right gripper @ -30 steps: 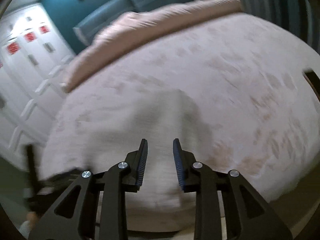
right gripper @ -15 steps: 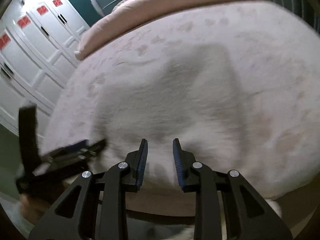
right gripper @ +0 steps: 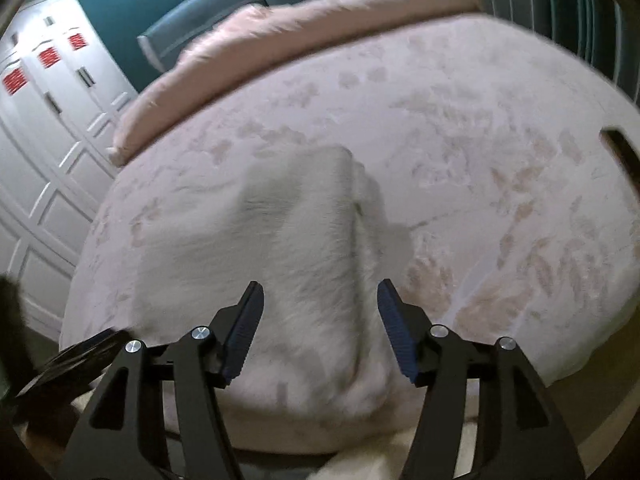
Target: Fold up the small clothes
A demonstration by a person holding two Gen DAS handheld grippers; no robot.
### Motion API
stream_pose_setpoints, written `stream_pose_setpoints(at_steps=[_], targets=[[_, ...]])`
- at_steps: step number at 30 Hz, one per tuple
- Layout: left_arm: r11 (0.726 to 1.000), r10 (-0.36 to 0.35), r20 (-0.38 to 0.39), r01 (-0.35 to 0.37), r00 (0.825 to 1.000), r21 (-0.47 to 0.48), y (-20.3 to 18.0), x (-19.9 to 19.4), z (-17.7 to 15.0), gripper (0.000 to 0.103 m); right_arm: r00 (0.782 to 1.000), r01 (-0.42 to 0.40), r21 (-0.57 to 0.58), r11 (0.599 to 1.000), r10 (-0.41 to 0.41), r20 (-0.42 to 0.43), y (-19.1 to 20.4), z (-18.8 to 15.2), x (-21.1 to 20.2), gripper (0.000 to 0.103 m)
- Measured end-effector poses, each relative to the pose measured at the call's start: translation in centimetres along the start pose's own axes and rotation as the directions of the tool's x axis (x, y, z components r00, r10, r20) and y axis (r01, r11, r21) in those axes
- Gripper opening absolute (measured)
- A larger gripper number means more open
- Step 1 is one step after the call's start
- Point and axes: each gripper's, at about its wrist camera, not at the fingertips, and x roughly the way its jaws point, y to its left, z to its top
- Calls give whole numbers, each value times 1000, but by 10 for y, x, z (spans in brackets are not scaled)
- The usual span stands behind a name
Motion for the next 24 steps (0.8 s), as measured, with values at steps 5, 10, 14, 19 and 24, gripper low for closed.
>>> stream_pose_setpoints(at_steps=[5,10,14,19,24], targets=[[998,0,9,-1,1000,60,-25,0,7,73,995,5,-36,999,-8,-97,9,14,46,21],[998,19,-5,-18,1000,67,-29,8,6,73,985,-139,-77,987,146,96,26,32,-18,18],[996,48,-16,-47,999,72,-26,17,3,73,995,31,-82,996,-39,-91,5,14,55,22],[991,103,-29,-100,994,85,-21,27,-1,73,1000,-24,10,1000,24,-18,1,11,24,24],[993,112,-50,-109,992,54,-8,34,-7,77,998,-47,-25,999,48,35,8,-16,-23,24]])
